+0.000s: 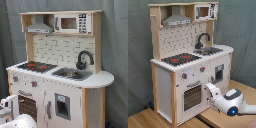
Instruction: Play with the kitchen
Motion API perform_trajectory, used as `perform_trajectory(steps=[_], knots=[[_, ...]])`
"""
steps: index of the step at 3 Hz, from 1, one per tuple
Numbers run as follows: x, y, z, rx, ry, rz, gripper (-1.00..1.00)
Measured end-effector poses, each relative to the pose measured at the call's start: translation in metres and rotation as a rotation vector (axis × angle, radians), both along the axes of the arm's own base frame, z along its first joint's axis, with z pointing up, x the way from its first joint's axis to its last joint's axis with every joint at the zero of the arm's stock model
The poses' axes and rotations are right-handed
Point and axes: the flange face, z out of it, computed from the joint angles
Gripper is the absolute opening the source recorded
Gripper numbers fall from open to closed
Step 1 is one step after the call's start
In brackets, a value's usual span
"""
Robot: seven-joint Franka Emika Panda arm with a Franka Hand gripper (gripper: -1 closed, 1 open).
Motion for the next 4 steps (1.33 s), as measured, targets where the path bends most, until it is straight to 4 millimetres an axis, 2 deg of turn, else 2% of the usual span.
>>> perform_trajectory(steps=[3,4], knots=[[-0.053,0.029,0.051,-0.18,-0.074,0.042,1.0],[-0.074,0.035,0.059,-0.26,-0.119,0.058,1.0]])
